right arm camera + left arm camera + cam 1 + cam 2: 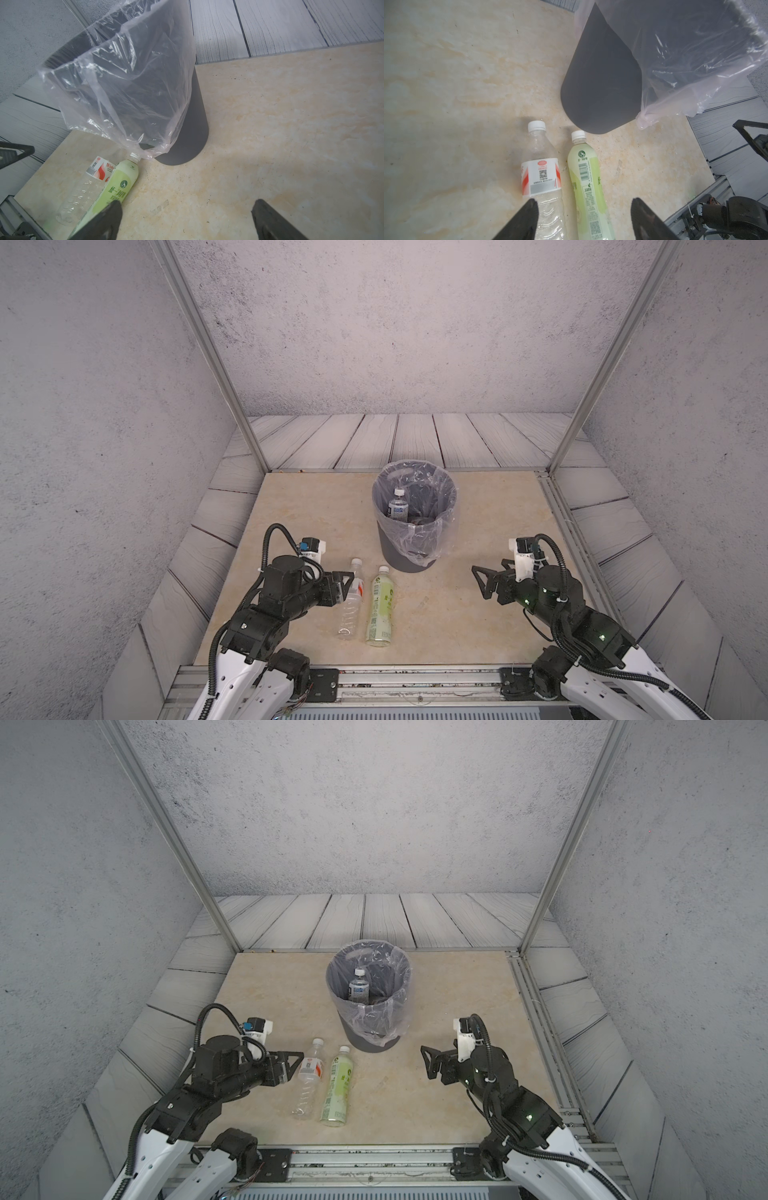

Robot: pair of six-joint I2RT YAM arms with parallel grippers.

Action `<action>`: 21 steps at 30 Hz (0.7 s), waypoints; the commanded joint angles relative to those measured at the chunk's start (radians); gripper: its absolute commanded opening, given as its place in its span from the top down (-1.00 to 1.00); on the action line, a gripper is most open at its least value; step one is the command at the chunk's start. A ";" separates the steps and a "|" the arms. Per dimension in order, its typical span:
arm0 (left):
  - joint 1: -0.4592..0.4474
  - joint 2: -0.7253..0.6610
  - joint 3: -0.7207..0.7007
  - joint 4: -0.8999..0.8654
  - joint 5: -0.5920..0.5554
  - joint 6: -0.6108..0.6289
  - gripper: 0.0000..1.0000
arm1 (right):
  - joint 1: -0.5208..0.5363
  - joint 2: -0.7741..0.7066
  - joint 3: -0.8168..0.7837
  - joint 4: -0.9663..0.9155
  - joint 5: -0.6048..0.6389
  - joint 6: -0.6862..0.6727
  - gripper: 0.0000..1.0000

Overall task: Throw the plastic bottles in the bin
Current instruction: Pick up the plastic bottle from the center of the table.

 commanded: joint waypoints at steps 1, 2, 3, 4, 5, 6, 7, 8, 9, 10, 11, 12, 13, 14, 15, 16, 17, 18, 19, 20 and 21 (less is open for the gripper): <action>-0.077 0.000 -0.025 -0.032 -0.051 -0.098 -0.42 | 0.001 -0.015 -0.025 0.029 -0.043 0.019 -0.99; -0.106 0.003 -0.034 -0.028 -0.063 -0.111 -0.42 | 0.000 -0.013 -0.033 0.038 -0.057 0.019 -0.99; -0.133 0.009 -0.040 -0.024 -0.076 -0.122 -0.41 | 0.000 -0.011 -0.040 0.045 -0.059 0.024 -0.99; -0.167 0.015 -0.047 -0.015 -0.092 -0.133 -0.40 | 0.000 -0.007 -0.046 0.044 -0.063 0.038 -0.99; -0.192 0.024 -0.051 -0.003 -0.106 -0.139 -0.40 | 0.000 -0.003 -0.053 0.050 -0.075 0.045 -0.99; -0.229 0.037 -0.054 0.012 -0.124 -0.143 -0.39 | 0.000 -0.003 -0.061 0.059 -0.087 0.051 -0.99; -0.267 0.055 -0.055 0.025 -0.146 -0.146 -0.38 | 0.001 -0.003 -0.067 0.067 -0.091 0.057 -0.99; -0.296 0.075 -0.055 0.039 -0.163 -0.144 -0.38 | 0.000 -0.003 -0.071 0.071 -0.092 0.058 -0.99; -0.327 0.105 -0.053 0.055 -0.178 -0.135 -0.37 | 0.000 -0.003 -0.069 0.071 -0.089 0.054 -0.99; -0.351 0.143 -0.051 0.066 -0.191 -0.123 -0.37 | 0.000 -0.001 -0.068 0.071 -0.084 0.049 -0.99; -0.368 0.177 -0.044 0.066 -0.200 -0.114 -0.37 | 0.001 -0.001 -0.067 0.071 -0.080 0.046 -0.99; -0.386 0.221 -0.037 0.068 -0.206 -0.107 -0.37 | 0.000 -0.001 -0.063 0.065 -0.076 0.041 -0.99; -0.399 0.259 -0.028 0.070 -0.208 -0.101 -0.37 | 0.000 -0.001 -0.059 0.059 -0.073 0.037 -0.99; -0.408 0.288 -0.025 0.074 -0.212 -0.101 -0.37 | 0.000 -0.003 -0.057 0.054 -0.068 0.035 -0.99; -0.418 0.315 -0.022 0.083 -0.216 -0.104 -0.36 | 0.000 -0.005 -0.055 0.048 -0.063 0.033 -0.99; -0.428 0.334 -0.024 0.093 -0.224 -0.110 -0.35 | 0.001 -0.010 -0.055 0.043 -0.058 0.033 -0.99; -0.432 0.345 -0.025 0.102 -0.227 -0.113 -0.35 | 0.000 -0.015 -0.057 0.041 -0.054 0.033 -0.99; -0.435 0.354 -0.029 0.115 -0.226 -0.113 -0.33 | 0.000 -0.022 -0.061 0.039 -0.049 0.034 -0.99; -0.436 0.362 -0.033 0.127 -0.225 -0.111 -0.32 | 0.000 -0.029 -0.066 0.039 -0.044 0.038 -0.99; -0.436 0.368 -0.036 0.136 -0.227 -0.109 -0.31 | 0.000 -0.033 -0.073 0.040 -0.042 0.044 -0.99; -0.435 0.377 -0.039 0.146 -0.223 -0.109 -0.31 | 0.000 -0.037 -0.080 0.044 -0.042 0.051 -0.99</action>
